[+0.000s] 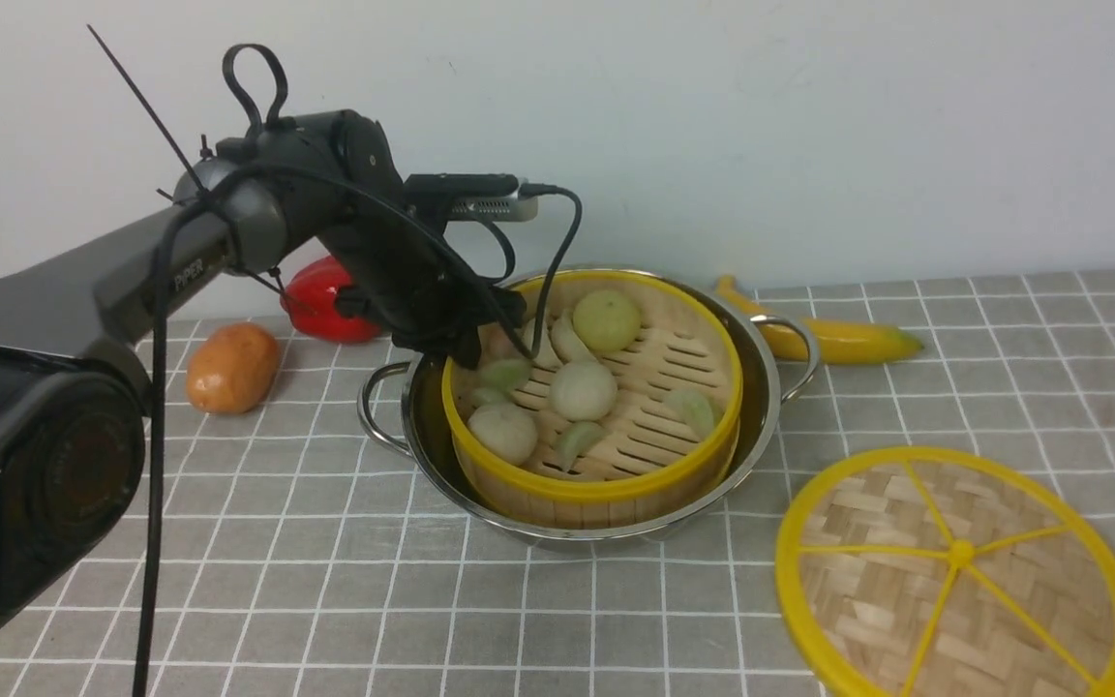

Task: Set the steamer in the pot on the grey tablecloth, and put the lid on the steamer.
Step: 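Place the bamboo steamer basket with dumplings into the steel pot with the left gripper, then move the gripper down to the bamboo steamer lid and grasp its center knob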

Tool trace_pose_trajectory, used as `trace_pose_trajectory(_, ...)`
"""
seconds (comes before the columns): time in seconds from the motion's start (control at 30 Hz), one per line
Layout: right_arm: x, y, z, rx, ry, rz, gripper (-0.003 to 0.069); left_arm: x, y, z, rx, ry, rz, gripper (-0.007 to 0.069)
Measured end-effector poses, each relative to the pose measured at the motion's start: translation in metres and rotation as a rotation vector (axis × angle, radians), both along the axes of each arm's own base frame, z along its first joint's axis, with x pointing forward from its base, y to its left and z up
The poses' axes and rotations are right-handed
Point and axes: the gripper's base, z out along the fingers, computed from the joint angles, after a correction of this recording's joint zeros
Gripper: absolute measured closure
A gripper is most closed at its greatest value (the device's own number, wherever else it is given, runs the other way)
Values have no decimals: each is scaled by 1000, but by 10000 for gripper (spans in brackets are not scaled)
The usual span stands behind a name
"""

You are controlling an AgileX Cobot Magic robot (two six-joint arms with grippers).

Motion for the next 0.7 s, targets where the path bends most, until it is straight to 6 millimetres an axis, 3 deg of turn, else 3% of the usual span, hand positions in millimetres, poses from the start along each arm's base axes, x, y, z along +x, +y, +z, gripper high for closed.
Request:
trace_pose_trajectory(0.2, 0, 0, 0, 0, 0, 0, 416, 1, -1, 1, -11, -4, 3, 519)
trace_pose_trajectory(0.47, 0, 0, 0, 0, 0, 0, 416, 1, -3, 10, -41, -28, 14, 293)
trace_pose_trajectory(0.6, 0, 0, 0, 0, 0, 0, 416, -3, 2, 33, -2, -74, -1, 223)
trace_pose_trajectory(0.63, 0, 0, 0, 0, 0, 0, 416, -8, 6, 55, 35, -122, -12, 202)
trace_pose_trajectory(0.7, 0, 0, 1, 0, -14, -4, 416, -12, 10, 71, 54, -157, -11, 195)
